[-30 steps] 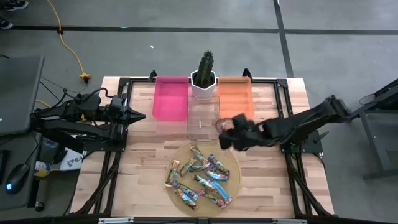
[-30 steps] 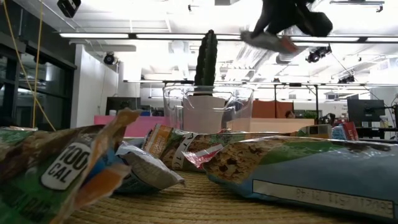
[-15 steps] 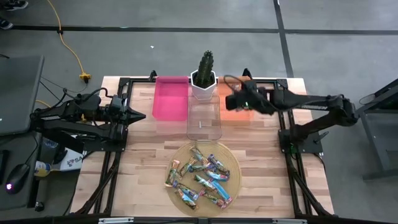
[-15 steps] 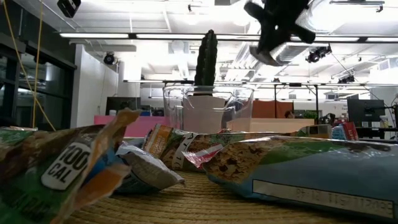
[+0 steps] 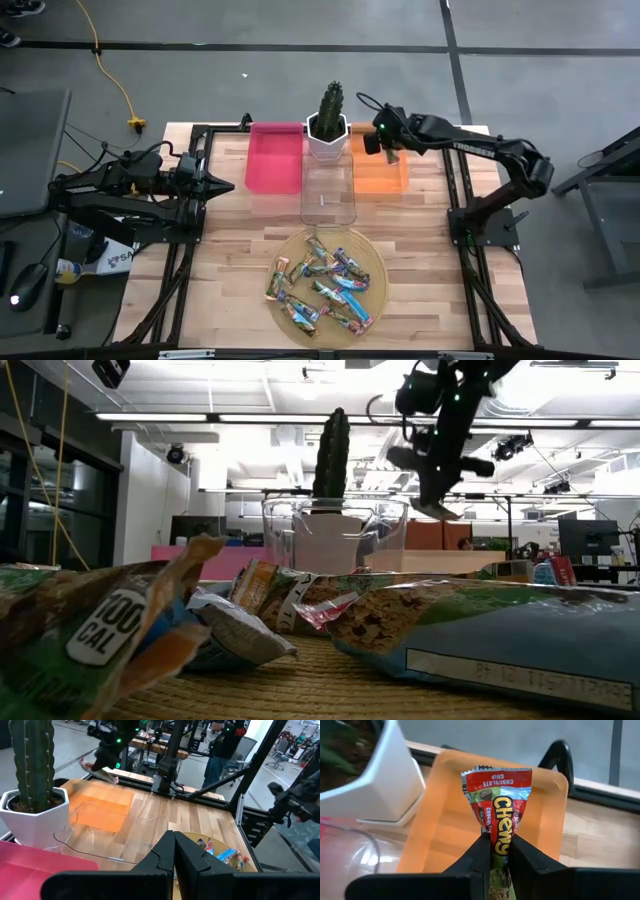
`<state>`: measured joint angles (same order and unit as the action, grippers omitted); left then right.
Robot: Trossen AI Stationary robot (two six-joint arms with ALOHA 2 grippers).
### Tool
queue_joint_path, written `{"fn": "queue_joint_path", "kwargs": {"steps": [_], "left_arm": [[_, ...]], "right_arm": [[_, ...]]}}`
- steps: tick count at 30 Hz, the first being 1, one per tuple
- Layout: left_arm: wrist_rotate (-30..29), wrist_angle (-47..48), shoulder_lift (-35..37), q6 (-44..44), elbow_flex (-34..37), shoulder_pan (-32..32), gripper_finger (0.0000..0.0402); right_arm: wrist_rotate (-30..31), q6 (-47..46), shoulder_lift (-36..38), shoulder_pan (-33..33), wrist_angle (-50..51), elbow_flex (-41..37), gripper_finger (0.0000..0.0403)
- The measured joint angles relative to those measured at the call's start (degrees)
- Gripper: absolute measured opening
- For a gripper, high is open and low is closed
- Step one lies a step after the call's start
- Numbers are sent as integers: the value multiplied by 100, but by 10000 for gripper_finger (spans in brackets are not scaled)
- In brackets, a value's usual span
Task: Pick and place Granola Bars by type
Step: Put the red granola bar into the orange bin
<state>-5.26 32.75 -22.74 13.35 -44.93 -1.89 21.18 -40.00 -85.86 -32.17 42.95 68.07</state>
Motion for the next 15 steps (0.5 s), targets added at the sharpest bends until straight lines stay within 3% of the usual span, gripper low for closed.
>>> {"fn": "queue_joint_path", "kwargs": {"steps": [15], "left_arm": [[2,2,0,49,0,0,1]], "right_arm": [[-699,-2,-635,-539,34,0,44]]}}
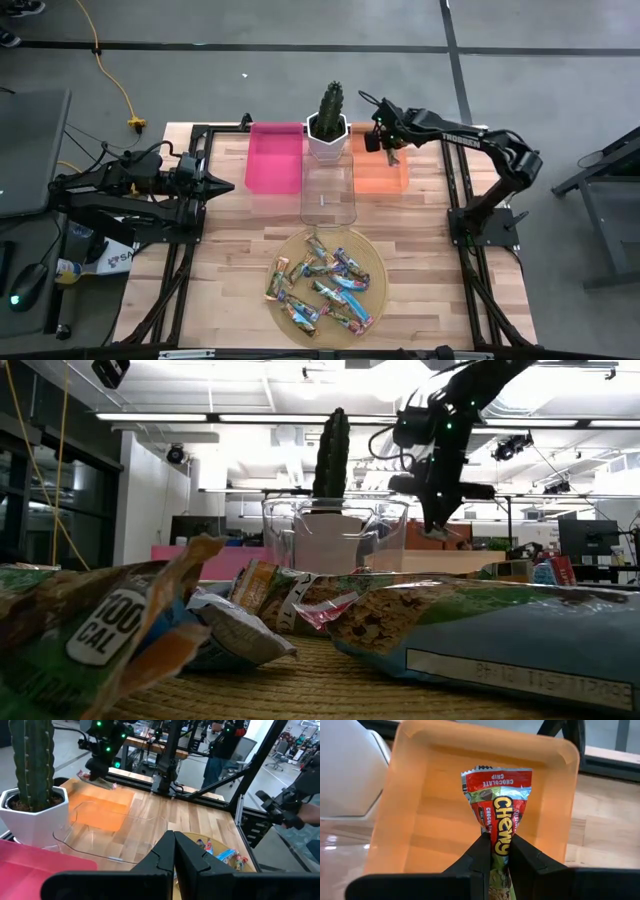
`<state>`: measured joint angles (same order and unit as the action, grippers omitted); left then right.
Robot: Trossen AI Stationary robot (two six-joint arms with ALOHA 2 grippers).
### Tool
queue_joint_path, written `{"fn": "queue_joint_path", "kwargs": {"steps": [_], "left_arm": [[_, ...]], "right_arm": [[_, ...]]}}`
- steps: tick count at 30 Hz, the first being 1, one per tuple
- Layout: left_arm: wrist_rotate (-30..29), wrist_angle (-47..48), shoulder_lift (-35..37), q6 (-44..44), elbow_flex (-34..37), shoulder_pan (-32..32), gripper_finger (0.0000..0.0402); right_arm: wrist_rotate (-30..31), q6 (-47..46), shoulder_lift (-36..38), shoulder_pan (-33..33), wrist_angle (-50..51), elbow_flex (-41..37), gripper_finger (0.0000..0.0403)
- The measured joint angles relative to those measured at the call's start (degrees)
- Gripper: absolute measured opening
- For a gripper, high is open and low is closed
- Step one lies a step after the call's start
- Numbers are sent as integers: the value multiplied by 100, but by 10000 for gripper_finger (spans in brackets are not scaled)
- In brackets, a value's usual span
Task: Pick and place Granola Bars by type
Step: Put the red granola bar into the orange bin, then put the blue granola bar into the transparent bin
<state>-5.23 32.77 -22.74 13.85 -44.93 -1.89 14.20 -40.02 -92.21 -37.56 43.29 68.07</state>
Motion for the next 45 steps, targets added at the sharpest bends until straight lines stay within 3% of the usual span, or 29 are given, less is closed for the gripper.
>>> {"fn": "queue_joint_path", "kwargs": {"steps": [6,16,21,34,38,45], "left_arm": [[0,0,0,4,0,0,1],[0,0,0,20,-2,0,1],[0,4,0,20,-2,0,1],[0,24,0,20,-2,0,1],[2,22,0,20,-2,0,1],[2,24,0,18,-2,-1,1]], "right_arm": [[-111,-131,-270,2,-44,-63,44],[-625,-944,-146,-70,-1329,-1287,44],[-615,-1011,28,-70,-1461,-1602,45],[-731,-604,274,-70,-1486,-1727,134],[-652,-344,720,-69,-1552,-1726,144],[-685,312,2175,-1,-1809,-1722,145]]}}
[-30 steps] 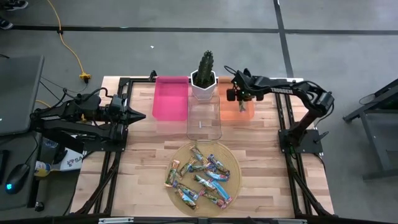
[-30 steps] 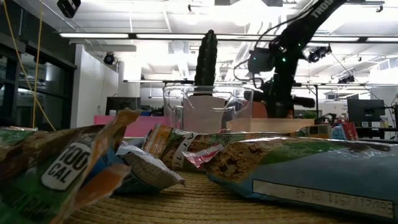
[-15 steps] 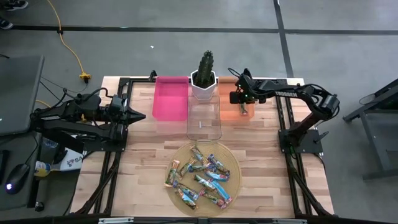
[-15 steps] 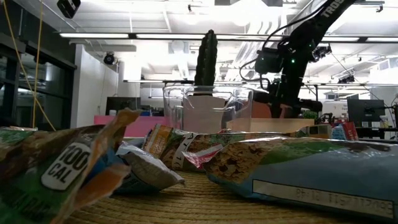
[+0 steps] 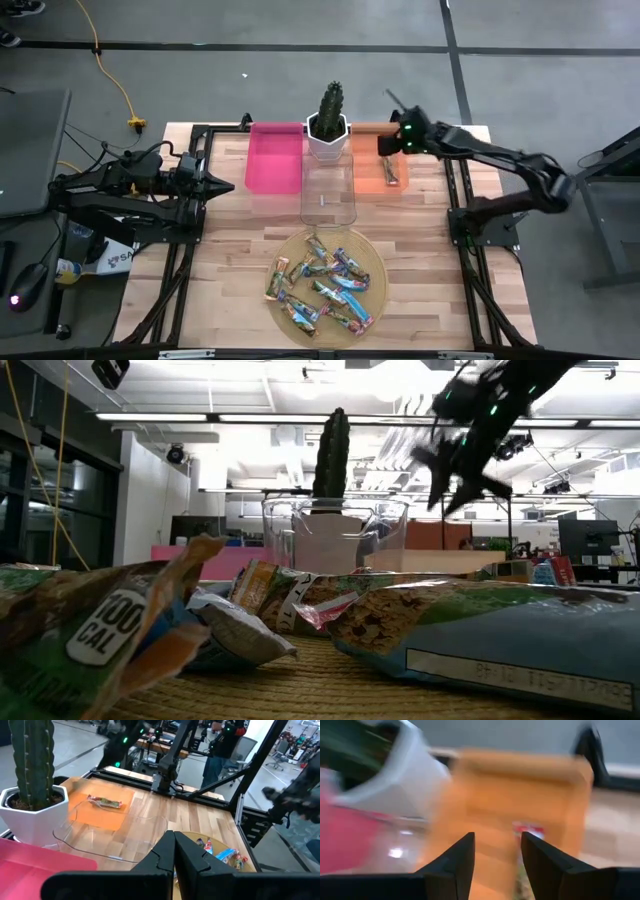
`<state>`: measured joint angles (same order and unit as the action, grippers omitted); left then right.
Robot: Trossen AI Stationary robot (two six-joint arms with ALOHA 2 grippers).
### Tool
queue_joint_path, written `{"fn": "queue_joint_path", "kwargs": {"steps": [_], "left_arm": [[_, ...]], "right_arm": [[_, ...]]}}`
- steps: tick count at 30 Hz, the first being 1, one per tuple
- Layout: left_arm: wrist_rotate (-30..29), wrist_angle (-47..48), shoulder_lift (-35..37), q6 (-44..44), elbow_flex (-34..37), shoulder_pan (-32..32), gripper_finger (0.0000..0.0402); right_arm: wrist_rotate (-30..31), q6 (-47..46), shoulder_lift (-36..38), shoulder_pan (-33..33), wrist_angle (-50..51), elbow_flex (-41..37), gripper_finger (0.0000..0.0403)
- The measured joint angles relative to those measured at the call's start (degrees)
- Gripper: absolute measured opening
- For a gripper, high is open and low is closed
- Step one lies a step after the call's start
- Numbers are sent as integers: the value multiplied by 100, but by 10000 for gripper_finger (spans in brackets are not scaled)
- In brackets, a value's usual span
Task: Pick and place Granola Bars by type
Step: Put the blue granola bar into the transparent bin
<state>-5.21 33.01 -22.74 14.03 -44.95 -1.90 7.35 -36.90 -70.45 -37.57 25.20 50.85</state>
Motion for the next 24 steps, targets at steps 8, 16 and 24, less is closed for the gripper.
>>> {"fn": "queue_joint_path", "kwargs": {"steps": [8,16,24], "left_arm": [[0,13,0,-1,0,1,1],[0,15,0,-1,0,1,1],[0,13,0,1,0,1,1]], "right_arm": [[-286,244,1480,842,-594,4,145],[213,193,1951,2344,-933,10,145],[744,232,1620,4058,-1669,11,145]]}}
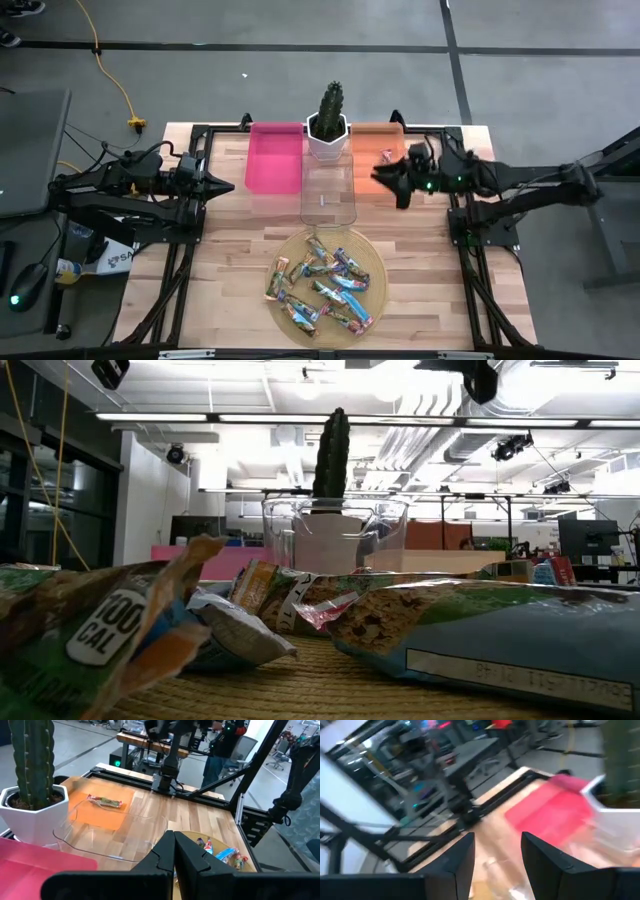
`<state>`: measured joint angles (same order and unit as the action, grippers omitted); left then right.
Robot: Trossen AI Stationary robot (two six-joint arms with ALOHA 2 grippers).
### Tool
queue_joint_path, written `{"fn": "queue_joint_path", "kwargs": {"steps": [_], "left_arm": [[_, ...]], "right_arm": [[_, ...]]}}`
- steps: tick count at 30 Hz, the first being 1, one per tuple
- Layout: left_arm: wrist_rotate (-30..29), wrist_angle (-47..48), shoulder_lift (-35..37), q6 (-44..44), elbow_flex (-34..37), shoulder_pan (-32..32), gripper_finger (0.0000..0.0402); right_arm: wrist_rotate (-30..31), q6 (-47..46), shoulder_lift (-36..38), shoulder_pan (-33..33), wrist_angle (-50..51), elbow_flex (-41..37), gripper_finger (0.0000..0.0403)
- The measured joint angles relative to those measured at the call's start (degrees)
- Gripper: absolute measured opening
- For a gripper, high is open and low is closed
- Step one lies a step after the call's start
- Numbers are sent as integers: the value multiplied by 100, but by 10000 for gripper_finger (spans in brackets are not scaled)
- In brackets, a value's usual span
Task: Pick and place Granola Bars by type
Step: Put the blue granola bar into the transparent bin
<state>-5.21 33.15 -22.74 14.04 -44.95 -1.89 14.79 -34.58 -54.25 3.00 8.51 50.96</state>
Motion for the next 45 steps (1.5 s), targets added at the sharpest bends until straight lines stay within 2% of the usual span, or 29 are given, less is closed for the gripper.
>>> {"fn": "queue_joint_path", "kwargs": {"steps": [5,8,13,18,22,28,35,45], "left_arm": [[0,0,0,171,0,0,1],[0,-2,0,286,0,0,1],[0,0,0,383,0,0,1],[0,0,0,425,0,0,1],[0,0,-2,423,0,0,1],[31,2,0,450,0,-1,1],[44,2,0,439,0,0,1],[17,4,0,429,0,0,1]], "right_arm": [[147,-125,-486,839,19,8,145],[141,-16,-907,1208,312,326,145],[192,515,-1822,1613,1664,1493,145],[69,506,-2826,1739,3106,2919,145],[4,356,-3650,1829,3848,3937,145],[-687,-281,-4803,1848,4518,4903,145],[-1252,-1029,-5704,1955,4760,4905,145],[-1079,-2123,-5903,2009,4849,4202,145]]}}
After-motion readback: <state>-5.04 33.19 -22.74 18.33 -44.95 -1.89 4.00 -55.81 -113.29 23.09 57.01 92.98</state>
